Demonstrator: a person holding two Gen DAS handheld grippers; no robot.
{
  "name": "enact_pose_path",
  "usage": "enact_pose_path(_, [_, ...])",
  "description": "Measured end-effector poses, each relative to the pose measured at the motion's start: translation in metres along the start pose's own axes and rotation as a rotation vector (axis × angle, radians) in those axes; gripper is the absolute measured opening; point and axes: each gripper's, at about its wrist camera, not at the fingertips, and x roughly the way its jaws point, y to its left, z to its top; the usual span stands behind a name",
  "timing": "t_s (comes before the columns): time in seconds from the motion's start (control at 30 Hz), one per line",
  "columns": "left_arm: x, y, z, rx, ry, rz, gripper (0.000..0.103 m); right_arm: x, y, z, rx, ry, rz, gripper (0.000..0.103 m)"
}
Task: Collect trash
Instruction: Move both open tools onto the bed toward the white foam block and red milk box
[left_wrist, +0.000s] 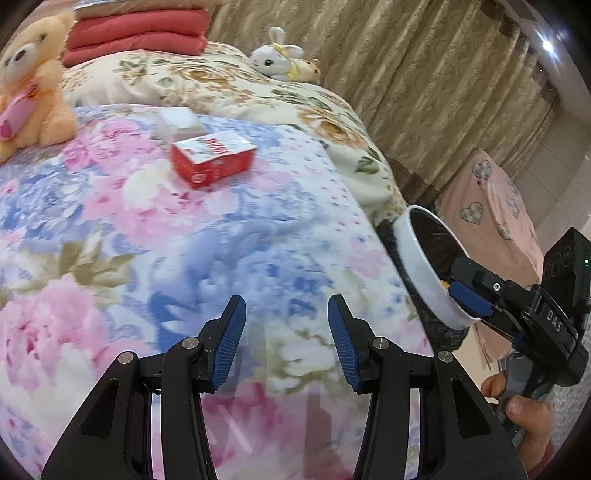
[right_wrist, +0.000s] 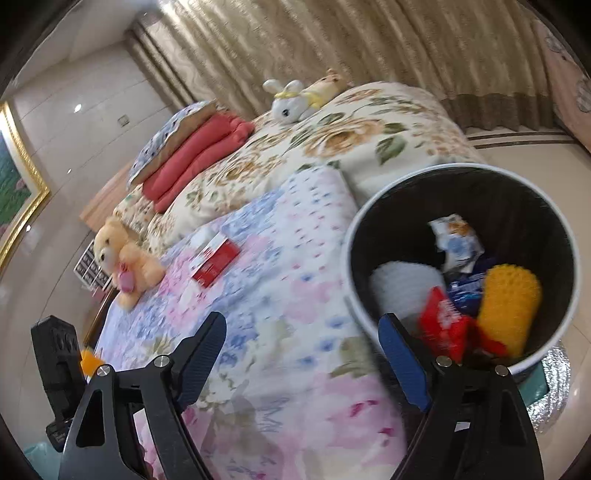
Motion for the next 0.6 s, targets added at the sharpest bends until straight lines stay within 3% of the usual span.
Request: enact_pose_path(0.6, [-0.012,0.067,0.01,-0.093,-0.035,0.099,0.05,0.049,0.047,-0.004,-0.151,0.103,0.066,0.091])
